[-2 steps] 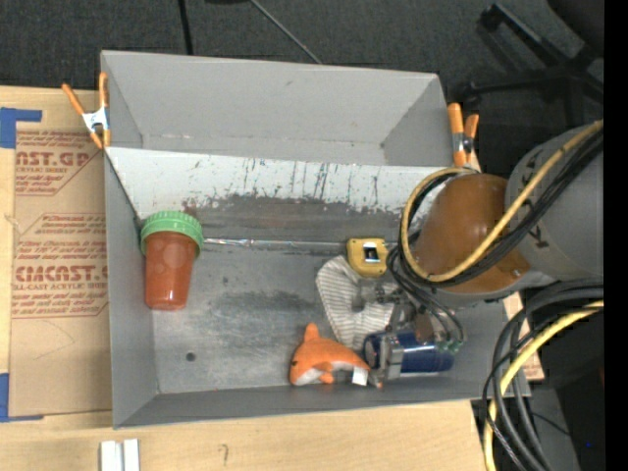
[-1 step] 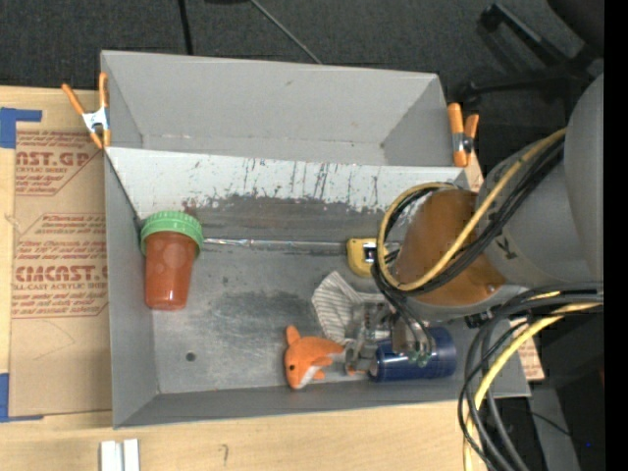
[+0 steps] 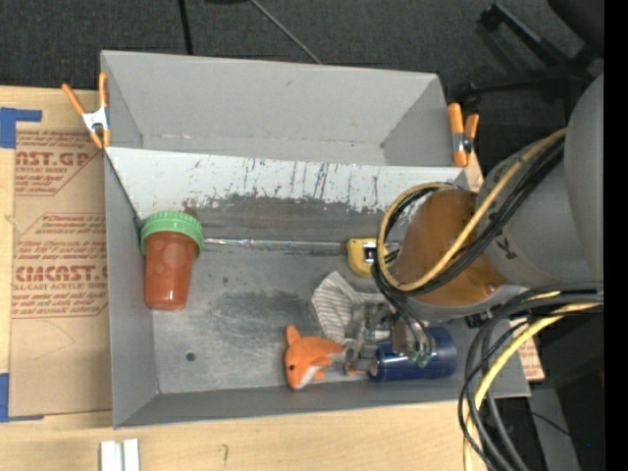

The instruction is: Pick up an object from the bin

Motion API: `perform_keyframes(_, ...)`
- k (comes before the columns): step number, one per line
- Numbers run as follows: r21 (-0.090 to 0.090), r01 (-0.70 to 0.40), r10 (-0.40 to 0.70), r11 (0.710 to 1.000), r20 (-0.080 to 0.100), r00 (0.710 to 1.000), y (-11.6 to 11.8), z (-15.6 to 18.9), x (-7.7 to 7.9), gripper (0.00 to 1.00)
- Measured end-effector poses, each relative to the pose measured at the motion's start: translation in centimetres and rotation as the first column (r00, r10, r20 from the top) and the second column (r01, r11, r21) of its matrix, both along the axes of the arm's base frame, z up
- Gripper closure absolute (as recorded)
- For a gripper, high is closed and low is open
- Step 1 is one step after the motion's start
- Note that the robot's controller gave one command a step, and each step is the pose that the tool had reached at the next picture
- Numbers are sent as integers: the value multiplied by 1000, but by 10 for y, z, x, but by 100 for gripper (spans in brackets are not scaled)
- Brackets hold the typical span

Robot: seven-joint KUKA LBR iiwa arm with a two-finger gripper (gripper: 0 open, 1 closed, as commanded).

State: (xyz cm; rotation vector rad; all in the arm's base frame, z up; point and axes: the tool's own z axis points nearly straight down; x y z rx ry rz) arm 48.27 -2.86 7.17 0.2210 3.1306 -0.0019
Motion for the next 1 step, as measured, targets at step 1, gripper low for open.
perform_keyframes(1, 2, -41, 41, 999, 1, 999, -1, 158, 41, 100)
